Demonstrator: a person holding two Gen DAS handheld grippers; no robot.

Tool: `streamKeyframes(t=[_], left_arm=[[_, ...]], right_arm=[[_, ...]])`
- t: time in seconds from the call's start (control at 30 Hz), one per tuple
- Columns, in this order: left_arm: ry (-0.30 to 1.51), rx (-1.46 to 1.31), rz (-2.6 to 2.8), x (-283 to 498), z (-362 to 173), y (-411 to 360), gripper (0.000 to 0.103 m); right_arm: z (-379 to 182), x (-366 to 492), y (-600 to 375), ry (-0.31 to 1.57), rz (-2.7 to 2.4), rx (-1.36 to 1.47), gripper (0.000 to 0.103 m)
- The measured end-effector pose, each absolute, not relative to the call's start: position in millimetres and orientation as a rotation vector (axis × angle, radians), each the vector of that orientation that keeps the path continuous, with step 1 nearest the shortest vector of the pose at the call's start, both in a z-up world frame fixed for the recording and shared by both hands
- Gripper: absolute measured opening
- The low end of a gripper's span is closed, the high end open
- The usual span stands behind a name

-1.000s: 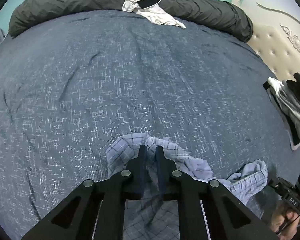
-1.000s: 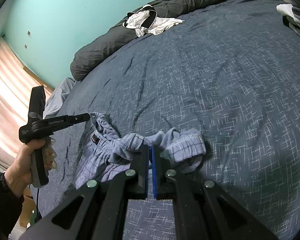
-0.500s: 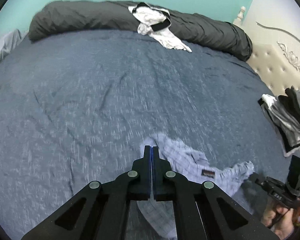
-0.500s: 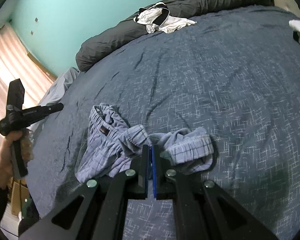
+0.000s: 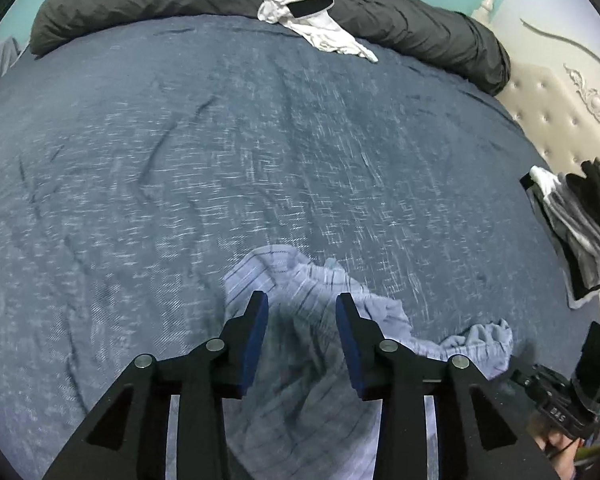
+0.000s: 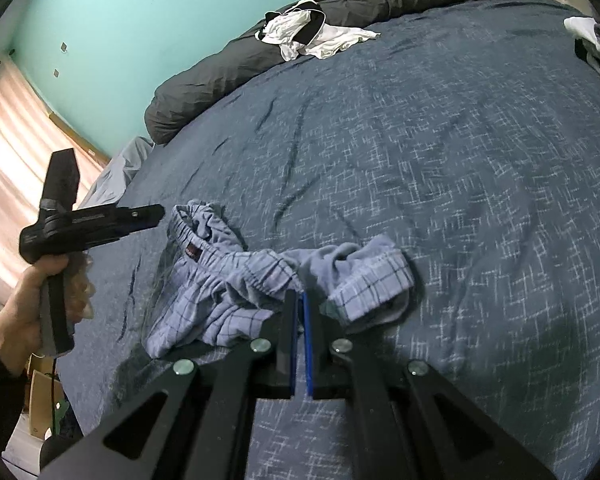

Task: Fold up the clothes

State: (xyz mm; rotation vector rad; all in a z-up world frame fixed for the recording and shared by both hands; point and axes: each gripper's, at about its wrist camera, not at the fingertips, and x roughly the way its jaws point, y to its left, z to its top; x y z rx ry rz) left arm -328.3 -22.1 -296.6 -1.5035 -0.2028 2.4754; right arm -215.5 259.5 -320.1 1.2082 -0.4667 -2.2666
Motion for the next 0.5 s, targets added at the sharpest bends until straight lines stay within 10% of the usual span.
streamKeyframes(t=[0.17,0.27,0.5], left_arm=[[-0.229,-1.516,2.473,-343,-309,-21,0.038],[-0.211,-1.514,2.463,-344,-311,-18,0.011],[-0.209,-1.424,2.498,-324,-279,-31,0.007]], right_arm=[[-322,-220,264,-0.471,-2.260,1.212,0.002],[-321,-220,264,-0.454,-2.260,1.212,0.002],[-318,-215,260,-0.406,-2.273,1.205,0.002]])
